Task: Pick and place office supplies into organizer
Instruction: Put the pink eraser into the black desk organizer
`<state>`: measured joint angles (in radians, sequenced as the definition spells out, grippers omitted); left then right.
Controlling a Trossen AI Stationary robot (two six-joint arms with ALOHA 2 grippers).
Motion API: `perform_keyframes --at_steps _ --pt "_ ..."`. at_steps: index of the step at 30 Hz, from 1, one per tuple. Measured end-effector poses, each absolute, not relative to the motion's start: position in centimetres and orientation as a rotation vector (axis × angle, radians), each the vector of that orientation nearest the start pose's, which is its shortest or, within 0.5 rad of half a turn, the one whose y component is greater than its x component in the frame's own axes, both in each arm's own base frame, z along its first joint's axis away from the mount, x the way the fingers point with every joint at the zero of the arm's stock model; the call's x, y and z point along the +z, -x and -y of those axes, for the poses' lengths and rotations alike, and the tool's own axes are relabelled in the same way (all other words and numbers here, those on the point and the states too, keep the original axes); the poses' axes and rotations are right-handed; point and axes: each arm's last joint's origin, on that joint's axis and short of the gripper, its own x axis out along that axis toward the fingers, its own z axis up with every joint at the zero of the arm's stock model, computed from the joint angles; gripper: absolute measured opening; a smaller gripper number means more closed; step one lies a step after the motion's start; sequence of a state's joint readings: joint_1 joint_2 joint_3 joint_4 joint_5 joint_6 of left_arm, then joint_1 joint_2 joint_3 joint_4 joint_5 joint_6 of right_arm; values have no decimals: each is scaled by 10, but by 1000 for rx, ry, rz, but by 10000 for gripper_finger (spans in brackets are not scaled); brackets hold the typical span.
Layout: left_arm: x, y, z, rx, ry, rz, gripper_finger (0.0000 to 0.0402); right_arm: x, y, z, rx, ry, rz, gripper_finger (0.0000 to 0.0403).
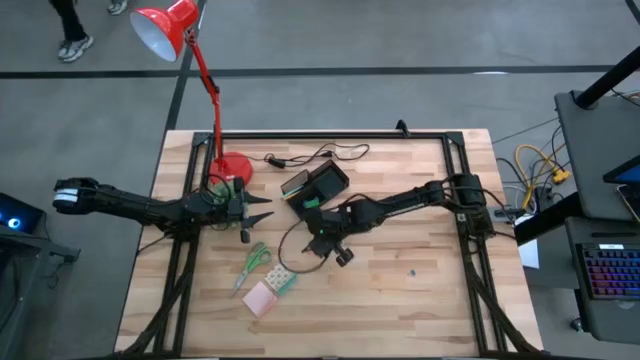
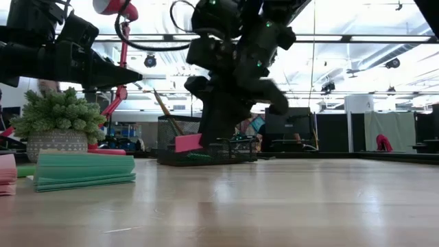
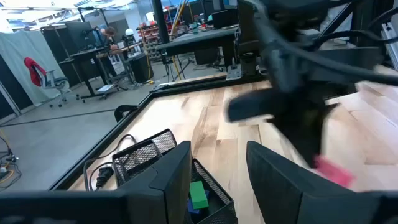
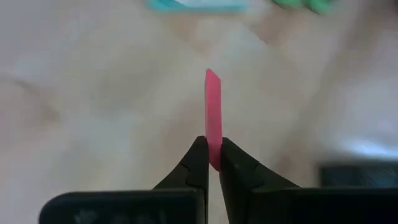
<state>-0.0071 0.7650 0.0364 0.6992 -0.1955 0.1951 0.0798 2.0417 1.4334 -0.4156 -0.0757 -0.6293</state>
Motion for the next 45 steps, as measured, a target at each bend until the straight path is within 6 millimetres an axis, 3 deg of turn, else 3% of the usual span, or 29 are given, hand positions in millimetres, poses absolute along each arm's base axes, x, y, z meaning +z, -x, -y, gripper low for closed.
perform_keyframes --at_steps 11,23,45 --pt "165 -148 -5 185 -197 -47 142 175 -424 12 254 605 -987 13" --pt "165 -148 -5 185 -198 -48 142 182 -423 57 160 587 -965 13" --pt "165 -148 -5 185 -198 -48 142 179 -419 80 212 568 -940 13"
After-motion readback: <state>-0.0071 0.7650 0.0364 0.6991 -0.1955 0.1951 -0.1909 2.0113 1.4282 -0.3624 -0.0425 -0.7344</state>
